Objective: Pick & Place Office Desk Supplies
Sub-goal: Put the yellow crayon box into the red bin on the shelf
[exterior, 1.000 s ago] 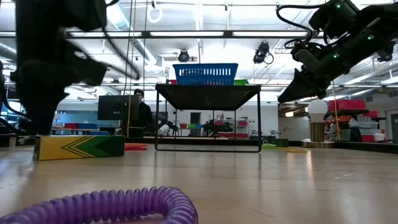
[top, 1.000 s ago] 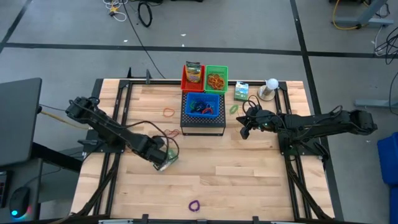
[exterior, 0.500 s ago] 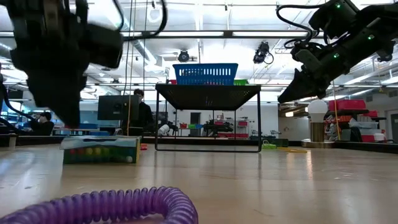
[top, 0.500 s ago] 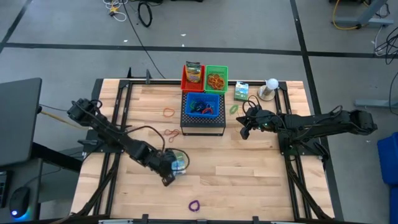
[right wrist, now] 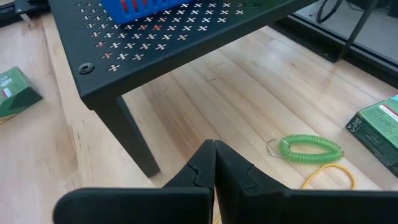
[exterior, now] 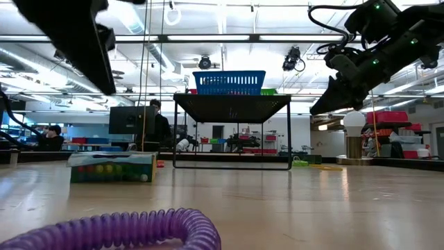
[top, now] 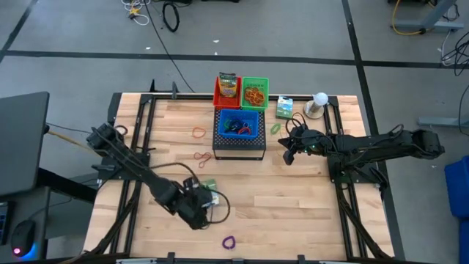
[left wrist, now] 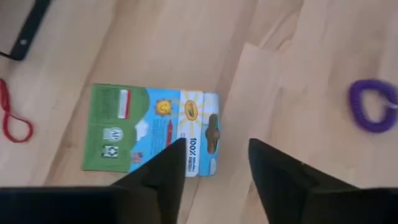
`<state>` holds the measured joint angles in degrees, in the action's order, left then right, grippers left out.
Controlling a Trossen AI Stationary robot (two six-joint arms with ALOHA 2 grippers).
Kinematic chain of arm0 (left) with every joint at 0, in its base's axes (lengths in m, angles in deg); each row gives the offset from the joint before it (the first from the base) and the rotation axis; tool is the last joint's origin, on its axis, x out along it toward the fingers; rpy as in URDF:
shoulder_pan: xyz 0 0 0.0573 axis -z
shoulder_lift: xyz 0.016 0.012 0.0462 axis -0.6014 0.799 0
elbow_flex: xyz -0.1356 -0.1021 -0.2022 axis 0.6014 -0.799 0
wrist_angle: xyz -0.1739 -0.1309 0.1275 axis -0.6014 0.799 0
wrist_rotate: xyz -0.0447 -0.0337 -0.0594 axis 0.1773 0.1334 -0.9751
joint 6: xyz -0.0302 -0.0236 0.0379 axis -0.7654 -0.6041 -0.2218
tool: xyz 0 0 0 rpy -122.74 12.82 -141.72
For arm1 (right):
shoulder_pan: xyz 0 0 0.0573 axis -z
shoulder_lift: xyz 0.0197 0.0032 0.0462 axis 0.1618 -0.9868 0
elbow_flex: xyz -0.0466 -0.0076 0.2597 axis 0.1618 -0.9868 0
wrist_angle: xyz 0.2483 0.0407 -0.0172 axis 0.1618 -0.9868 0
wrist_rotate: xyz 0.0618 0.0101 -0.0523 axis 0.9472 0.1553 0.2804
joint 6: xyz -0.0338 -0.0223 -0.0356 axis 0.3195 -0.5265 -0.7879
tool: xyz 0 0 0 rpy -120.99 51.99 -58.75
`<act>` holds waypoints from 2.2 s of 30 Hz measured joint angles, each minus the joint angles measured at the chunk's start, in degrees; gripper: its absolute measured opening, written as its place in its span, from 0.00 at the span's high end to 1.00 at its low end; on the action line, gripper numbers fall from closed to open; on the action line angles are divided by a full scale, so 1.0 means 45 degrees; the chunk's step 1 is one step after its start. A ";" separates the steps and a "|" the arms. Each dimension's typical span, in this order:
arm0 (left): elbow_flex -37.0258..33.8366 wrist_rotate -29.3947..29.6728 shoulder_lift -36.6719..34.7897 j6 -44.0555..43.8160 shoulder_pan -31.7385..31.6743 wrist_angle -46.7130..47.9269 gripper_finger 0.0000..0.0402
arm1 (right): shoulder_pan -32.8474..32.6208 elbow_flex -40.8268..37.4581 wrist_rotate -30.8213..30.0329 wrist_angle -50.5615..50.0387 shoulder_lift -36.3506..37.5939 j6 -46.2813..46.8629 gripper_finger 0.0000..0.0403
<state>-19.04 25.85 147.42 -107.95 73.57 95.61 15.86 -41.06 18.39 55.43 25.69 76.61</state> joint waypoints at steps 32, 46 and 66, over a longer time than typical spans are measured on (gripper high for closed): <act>0.4356 0.0587 0.3379 -0.1495 -0.0173 0.6231 0.99 | 0.0000 0.0000 0.0697 0.0000 0.0000 -0.1242 0.99; 0.4061 -0.0309 0.3577 0.0037 -0.0098 0.5665 0.62 | -0.0005 0.0000 0.1613 -0.0020 -0.0005 -0.1986 0.99; 0.4115 0.1476 0.6082 -0.1738 -0.0234 0.6127 0.64 | 0.0000 0.0000 0.1661 -0.0020 0.0000 -0.2321 0.99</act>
<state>-0.53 32.50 174.79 -115.77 72.52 123.19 15.86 -41.06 25.86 55.35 25.69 66.17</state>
